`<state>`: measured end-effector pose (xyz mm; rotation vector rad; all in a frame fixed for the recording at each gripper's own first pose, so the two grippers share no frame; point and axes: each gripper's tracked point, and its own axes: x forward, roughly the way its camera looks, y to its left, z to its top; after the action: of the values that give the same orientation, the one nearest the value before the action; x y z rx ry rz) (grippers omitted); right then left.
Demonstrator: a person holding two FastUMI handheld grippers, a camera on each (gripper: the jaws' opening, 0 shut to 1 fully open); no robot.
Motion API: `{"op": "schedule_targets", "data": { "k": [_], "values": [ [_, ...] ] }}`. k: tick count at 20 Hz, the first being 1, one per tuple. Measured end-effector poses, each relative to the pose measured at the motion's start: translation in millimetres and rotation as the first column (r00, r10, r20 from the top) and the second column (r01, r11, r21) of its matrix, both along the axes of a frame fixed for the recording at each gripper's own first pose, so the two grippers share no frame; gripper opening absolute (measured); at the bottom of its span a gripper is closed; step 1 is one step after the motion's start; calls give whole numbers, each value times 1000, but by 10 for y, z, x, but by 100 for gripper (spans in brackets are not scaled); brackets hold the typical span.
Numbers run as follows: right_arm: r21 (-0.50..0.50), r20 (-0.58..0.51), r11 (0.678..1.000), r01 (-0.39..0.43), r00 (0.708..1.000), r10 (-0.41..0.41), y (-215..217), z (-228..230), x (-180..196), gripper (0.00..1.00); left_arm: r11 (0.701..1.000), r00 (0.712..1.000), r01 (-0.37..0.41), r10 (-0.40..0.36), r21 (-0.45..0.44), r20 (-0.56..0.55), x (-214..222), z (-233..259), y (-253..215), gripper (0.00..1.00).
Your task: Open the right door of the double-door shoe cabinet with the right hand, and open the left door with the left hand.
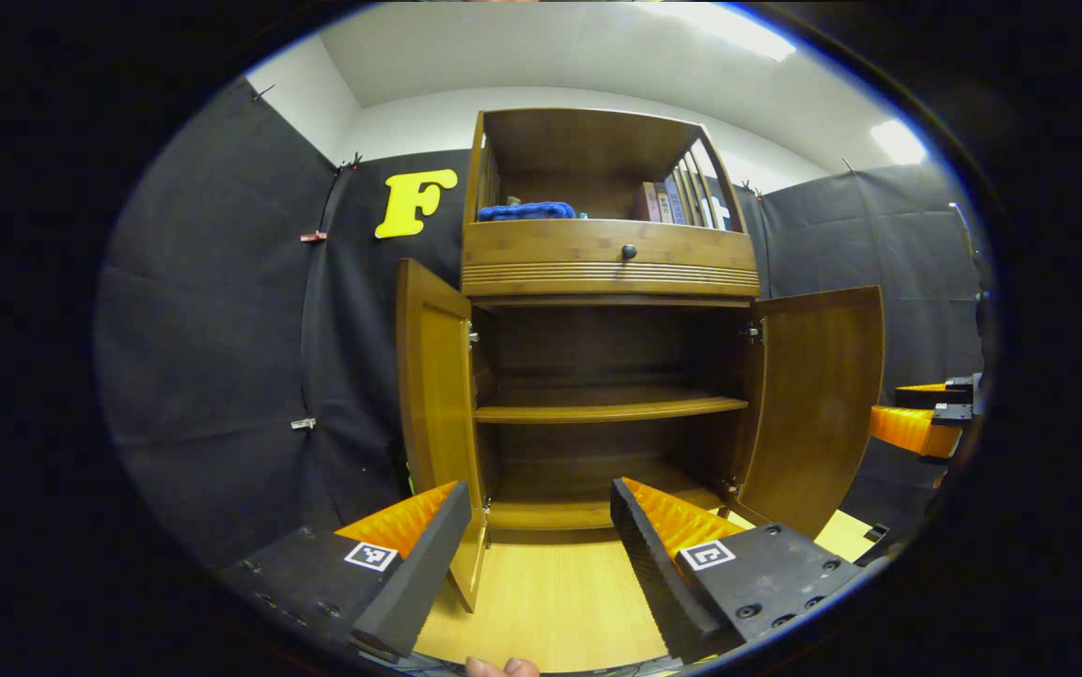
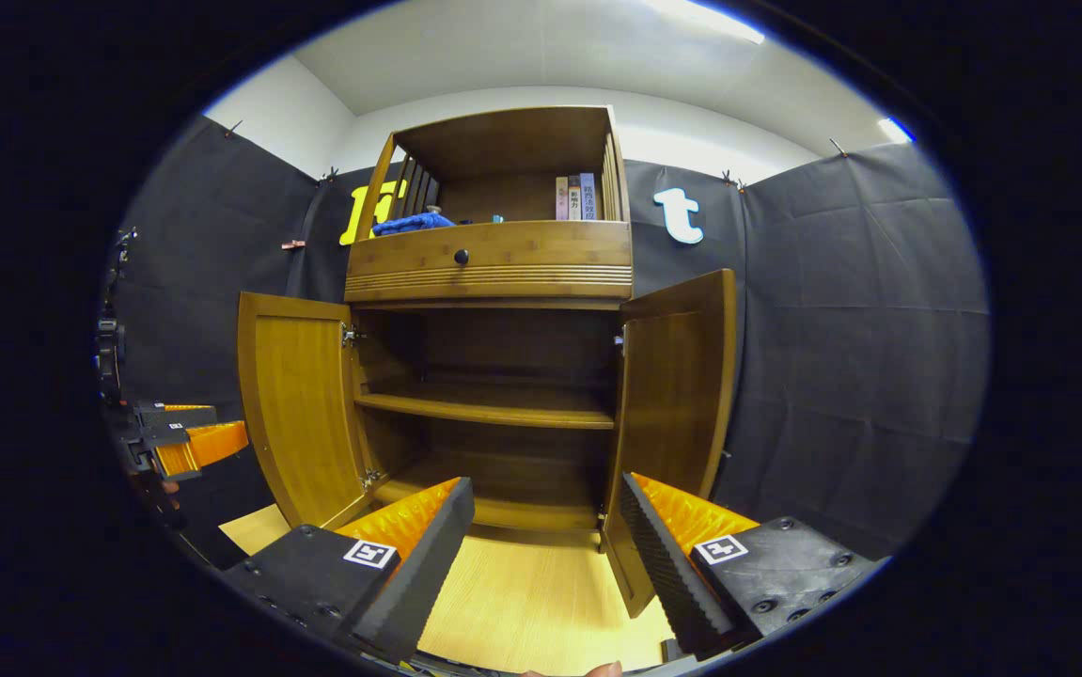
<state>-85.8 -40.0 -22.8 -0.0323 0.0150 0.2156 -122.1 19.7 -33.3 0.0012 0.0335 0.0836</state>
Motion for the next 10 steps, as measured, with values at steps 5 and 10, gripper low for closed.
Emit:
{"op": "schedule_targets", "data": {
  "k": [5, 10],
  "values": [
    [-6, 24, 1000, -17, 1000, 17, -267, 23, -94, 99, 1000, 1000, -3, 3, 2, -5, -124, 16, -452, 94],
    [16, 50, 999, -38, 998, 37, -502, 51, -221, 99, 998, 1000, -27, 28, 53, -8, -228, 14, -796, 95]
  ]
}}
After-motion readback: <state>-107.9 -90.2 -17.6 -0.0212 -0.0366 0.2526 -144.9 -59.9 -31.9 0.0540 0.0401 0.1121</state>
